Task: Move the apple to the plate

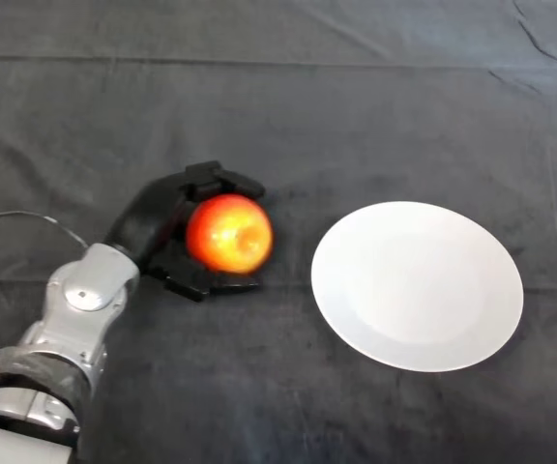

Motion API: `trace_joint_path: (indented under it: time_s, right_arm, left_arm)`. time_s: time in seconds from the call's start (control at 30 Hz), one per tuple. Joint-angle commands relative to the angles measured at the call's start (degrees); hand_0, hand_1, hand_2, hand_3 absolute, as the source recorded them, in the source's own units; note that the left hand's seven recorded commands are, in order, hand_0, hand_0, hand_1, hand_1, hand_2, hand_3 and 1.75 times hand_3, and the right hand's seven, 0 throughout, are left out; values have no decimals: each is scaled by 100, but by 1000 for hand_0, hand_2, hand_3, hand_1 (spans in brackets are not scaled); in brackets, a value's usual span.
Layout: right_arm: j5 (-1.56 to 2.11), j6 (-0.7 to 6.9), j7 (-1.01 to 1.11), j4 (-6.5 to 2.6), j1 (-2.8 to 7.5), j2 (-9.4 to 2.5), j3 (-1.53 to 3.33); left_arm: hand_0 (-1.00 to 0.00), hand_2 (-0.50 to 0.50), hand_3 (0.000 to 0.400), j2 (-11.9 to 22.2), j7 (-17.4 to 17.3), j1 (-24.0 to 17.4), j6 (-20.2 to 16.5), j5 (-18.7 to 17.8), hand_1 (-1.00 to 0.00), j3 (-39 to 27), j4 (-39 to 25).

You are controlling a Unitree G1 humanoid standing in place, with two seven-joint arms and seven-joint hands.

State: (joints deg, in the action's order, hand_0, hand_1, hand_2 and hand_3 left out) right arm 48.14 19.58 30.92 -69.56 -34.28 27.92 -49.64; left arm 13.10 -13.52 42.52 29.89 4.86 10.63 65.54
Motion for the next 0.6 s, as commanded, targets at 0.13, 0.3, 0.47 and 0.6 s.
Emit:
trace_joint_path:
  time_s: [0.13, 0.3, 0.47, 0.6]
  right_arm:
    - [5, -7, -41, 46, 6, 80, -78]
    - [6, -7, -40, 44, 5, 81, -78]
    - [6, -7, -39, 41, 4, 82, -78]
    - [6, -7, -37, 38, 3, 84, -79]
  left_arm:
    - [-1000, 0, 400, -75, 105, 540, 91, 219, -1000, 243, -155]
    - [-1000, 0, 400, -203, 141, 674, 80, 313, -1000, 425, -142]
    - [-1000, 0, 400, -325, 155, 859, 38, 384, -1000, 607, -130]
    - [-1000, 0, 400, -410, 165, 999, 10, 443, -1000, 760, -124]
